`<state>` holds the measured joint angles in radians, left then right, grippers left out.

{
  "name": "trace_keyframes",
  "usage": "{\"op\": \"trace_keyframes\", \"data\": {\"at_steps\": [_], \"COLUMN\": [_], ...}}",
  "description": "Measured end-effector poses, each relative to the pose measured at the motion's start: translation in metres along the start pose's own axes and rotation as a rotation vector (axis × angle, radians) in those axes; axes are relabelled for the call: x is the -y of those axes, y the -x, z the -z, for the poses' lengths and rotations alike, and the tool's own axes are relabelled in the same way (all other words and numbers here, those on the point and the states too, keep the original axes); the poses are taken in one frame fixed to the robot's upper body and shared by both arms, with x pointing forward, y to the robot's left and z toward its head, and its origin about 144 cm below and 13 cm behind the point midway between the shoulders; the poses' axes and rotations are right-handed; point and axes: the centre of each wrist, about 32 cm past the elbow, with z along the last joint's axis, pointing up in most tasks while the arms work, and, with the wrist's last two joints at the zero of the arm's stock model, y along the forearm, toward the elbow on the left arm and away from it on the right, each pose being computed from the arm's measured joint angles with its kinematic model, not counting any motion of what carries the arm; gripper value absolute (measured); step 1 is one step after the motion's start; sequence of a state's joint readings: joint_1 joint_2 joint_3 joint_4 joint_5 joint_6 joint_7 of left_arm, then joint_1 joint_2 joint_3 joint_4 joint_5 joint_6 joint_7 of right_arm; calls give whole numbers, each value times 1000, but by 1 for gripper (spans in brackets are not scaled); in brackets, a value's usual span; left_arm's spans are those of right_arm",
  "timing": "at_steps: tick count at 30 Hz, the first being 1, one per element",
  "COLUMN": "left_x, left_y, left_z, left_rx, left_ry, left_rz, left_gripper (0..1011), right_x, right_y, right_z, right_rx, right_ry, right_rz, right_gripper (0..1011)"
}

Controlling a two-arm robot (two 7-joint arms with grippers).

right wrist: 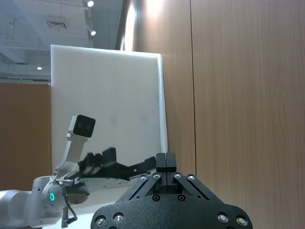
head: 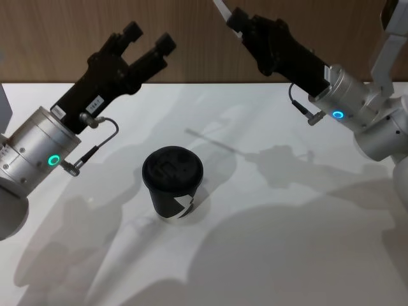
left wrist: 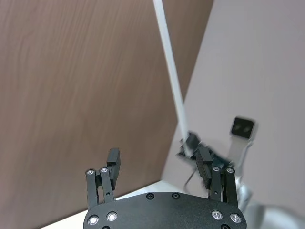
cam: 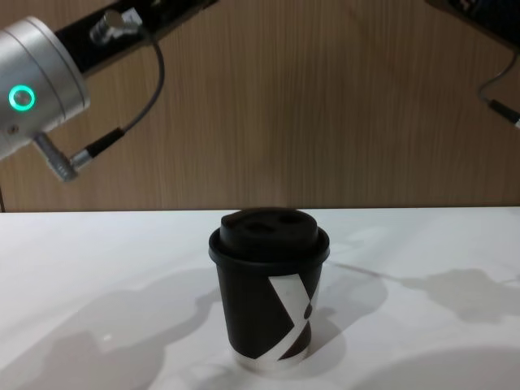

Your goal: Pick up the straw with one hand, pass it to the other hand, and insert it into the cup.

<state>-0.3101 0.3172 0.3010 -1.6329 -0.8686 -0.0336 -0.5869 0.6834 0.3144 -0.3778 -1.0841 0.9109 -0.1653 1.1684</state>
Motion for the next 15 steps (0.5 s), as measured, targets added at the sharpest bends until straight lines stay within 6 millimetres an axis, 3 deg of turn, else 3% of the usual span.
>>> {"op": "trace_keyframes", "data": {"at_steps": [15], "left_x": [22], "left_y": [-12], "left_z": [5], "left_rx": [-235], "left_ry": [150], "left_rz": [168], "left_gripper": [1003], "right_x": [0], "right_y": [0], "right_z": [0], "right_rx": [0], "right_ry": [0], "right_rz": [0], "right_gripper": [1]}}
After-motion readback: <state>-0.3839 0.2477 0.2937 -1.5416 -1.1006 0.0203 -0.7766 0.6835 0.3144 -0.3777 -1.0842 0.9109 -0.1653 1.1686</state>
